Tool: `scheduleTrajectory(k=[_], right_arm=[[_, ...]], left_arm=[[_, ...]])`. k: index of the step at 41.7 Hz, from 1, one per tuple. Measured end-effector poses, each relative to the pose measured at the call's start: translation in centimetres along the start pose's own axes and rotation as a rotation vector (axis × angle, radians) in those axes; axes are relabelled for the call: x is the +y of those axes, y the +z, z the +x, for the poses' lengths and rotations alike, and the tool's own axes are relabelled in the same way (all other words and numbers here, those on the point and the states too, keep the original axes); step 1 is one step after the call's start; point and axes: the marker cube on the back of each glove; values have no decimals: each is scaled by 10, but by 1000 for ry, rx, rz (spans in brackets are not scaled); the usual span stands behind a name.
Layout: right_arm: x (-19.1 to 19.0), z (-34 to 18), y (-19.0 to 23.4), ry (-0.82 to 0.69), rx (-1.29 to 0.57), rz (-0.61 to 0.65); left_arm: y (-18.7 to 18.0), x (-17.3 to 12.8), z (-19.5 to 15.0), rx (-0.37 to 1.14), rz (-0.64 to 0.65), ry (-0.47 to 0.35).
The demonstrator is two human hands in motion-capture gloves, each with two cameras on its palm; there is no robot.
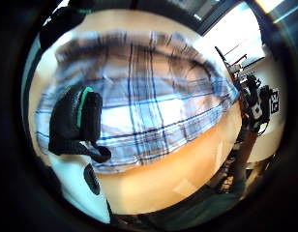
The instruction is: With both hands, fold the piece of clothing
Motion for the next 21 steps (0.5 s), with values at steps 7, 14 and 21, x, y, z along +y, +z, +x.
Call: scheduleTrajectory(k=[7,14,21], right_arm=[[6,31,7,118,174,-262],[-6,36,19,-9,93,-330],[-12,10,24,-136,100,-287]], left_arm=[[35,8,20,251,-223,14],[48,1,29,432,-283,45],[49,5,30,423,-314,40]])
